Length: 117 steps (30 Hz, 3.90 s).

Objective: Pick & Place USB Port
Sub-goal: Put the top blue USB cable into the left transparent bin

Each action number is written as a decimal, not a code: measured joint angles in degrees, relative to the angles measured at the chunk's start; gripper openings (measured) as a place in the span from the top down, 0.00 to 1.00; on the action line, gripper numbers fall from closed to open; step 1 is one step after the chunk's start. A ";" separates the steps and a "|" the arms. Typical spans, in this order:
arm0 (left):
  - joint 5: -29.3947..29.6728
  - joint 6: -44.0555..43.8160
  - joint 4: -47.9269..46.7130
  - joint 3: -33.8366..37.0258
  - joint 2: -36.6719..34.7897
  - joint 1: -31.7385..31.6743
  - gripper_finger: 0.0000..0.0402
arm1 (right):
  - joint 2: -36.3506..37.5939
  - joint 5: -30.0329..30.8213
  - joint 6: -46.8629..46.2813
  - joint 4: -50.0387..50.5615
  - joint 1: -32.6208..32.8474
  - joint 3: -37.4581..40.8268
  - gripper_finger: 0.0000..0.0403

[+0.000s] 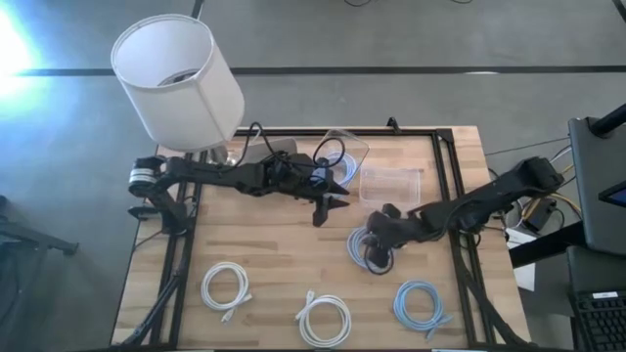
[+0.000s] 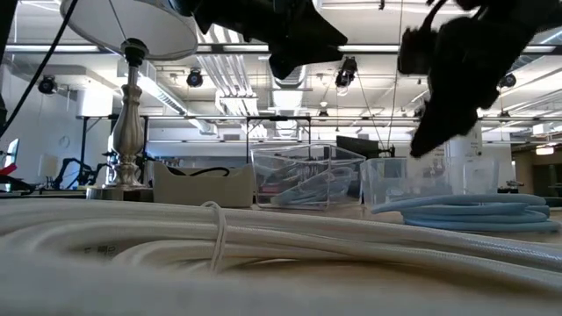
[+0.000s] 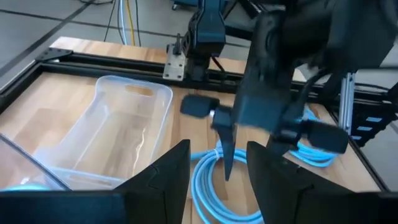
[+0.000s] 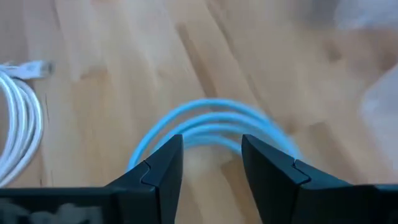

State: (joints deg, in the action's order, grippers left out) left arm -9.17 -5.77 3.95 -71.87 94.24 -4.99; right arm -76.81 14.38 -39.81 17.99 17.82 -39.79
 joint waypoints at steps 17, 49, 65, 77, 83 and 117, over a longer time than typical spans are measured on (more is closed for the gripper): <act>0.00 4.80 -1.07 -0.01 -0.48 0.00 0.60 | -19.18 -15.06 -4.86 -0.98 0.04 -9.10 0.59; 0.00 5.83 -1.59 -0.01 -0.53 -0.01 0.60 | -28.16 -13.12 1.61 7.53 -0.22 -20.61 0.93; -8.07 11.80 -10.85 -0.03 -0.53 0.64 0.60 | -21.22 -12.70 1.55 12.21 2.22 -21.82 0.95; -9.61 28.88 -19.43 2.64 -0.49 8.77 0.60 | -13.47 -2.28 4.88 12.07 9.04 -21.57 0.94; 0.67 36.38 -20.05 2.68 -0.49 11.40 0.60 | -13.25 -2.41 6.39 11.86 9.44 -21.57 0.94; 20.91 65.65 2.80 14.13 0.02 14.05 0.60 | -13.14 -3.98 12.53 8.34 9.44 -21.71 0.94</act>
State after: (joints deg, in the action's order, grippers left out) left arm 11.74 59.88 6.75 -57.74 94.26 9.06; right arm -89.95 10.39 -27.28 26.33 27.27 -61.49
